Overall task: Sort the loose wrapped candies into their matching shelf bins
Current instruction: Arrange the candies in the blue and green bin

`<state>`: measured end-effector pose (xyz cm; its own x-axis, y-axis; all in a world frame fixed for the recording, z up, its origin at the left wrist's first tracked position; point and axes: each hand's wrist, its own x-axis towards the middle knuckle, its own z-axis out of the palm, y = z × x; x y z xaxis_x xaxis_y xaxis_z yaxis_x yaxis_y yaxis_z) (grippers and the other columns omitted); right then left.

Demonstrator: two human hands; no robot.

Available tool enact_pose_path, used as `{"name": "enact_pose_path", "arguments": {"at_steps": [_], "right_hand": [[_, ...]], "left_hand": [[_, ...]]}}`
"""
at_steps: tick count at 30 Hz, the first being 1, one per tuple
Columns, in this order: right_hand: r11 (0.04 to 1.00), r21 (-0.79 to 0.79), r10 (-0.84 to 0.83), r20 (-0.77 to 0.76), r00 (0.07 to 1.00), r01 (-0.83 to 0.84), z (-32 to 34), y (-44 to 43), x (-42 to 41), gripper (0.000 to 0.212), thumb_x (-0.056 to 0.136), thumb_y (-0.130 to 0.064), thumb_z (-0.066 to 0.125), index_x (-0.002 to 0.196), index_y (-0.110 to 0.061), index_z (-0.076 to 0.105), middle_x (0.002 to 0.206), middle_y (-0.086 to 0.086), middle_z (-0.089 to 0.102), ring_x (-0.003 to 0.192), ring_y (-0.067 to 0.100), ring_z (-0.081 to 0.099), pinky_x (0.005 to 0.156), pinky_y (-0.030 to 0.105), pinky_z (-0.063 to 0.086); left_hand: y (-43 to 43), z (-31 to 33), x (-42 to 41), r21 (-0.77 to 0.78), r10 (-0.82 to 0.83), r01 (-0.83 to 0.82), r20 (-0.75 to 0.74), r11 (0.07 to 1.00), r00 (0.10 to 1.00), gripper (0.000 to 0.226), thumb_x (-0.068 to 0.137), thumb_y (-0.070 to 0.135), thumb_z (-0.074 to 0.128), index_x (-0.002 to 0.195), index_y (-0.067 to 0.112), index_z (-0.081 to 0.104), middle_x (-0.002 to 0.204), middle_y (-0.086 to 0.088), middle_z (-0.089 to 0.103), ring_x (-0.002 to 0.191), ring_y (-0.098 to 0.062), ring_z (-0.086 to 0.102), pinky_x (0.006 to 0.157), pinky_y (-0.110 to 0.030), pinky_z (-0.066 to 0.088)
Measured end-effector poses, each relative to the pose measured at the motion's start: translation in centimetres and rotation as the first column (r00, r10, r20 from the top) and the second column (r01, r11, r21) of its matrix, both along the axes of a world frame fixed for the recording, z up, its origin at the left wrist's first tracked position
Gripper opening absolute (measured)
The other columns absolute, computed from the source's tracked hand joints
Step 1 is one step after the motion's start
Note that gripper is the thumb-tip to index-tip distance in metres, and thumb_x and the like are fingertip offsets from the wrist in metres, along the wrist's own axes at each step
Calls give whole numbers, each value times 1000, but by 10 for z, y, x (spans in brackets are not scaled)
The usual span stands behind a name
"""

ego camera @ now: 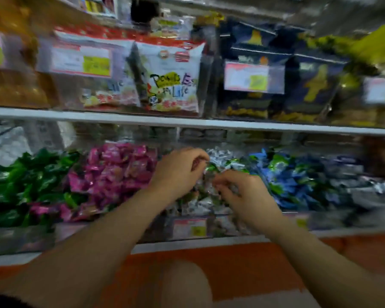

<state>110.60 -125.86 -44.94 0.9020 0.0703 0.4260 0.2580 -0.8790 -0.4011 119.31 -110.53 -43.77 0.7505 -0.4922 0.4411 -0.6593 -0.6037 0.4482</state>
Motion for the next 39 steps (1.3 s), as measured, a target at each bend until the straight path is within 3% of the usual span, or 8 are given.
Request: {"name": "enact_pose_path", "arguments": {"at_steps": [4,11,17,19,22,29,34,39], "right_hand": [[985,28,-170,-23,985,171,-17,-77,-29,19,92,-8,58,105,-15,70,103,-3,69,89,9,63,81,23,52],[861,235,-448,-65,892,450,-64,-187,-67,19,93,-9,55,106,-12,68,100,1,68,57,1,59,53,11,44],[765,233,-591,-119,798,601,-71,-254,-76,25,94,-4,50,109,-12,68,81,-3,64,58,4,57,48,11,39],[764,230,-587,-144,797,604,-73,-267,-80,26,95,-6,48,110,-17,67,89,1,65,64,24,60,50,17,41],[788,215,-556,-151,817,577,-77,-277,-82,28,95,-7,47,109,-21,67,94,-3,65,76,21,62,63,10,44],[836,215,-480,-155,863,504,-77,-284,-85,31,96,-7,46,112,-22,66,107,4,69,84,31,65,78,47,52],[836,258,-447,-193,873,485,-76,-285,-87,30,96,-7,46,115,-21,65,128,-3,60,109,14,59,89,22,41],[837,266,-436,-201,877,478,-75,-283,-87,27,97,-13,47,114,-27,63,133,-4,57,97,32,64,88,36,51]], "left_hand": [[-86,-8,-13,-56,-143,139,-68,989,987,20,96,24,50,110,26,65,110,5,66,97,-15,61,82,-37,51],[-180,-33,-27,-27,-332,331,-112,943,937,22,98,21,49,115,22,63,116,6,63,100,-10,59,87,-34,51],[-230,-30,-25,62,-441,456,-170,888,881,24,99,17,45,115,22,63,118,5,63,103,-10,58,90,-33,49],[-250,-29,-25,81,-461,484,-201,871,864,25,99,14,44,115,20,63,118,4,64,104,-11,59,89,-33,50],[-281,-33,-24,127,-458,518,-325,846,827,25,99,11,45,117,18,61,118,1,63,103,-11,59,89,-29,49],[-329,-51,-18,461,-439,624,-450,631,777,27,99,16,47,123,18,61,119,4,63,97,-7,58,79,-19,44],[-327,-45,-5,478,-378,667,-569,571,731,20,90,24,63,109,22,68,89,16,62,78,3,56,70,-14,45],[-327,-53,-3,524,-399,638,-503,565,767,10,85,22,70,92,26,63,80,15,60,72,1,55,61,-15,40]]}}
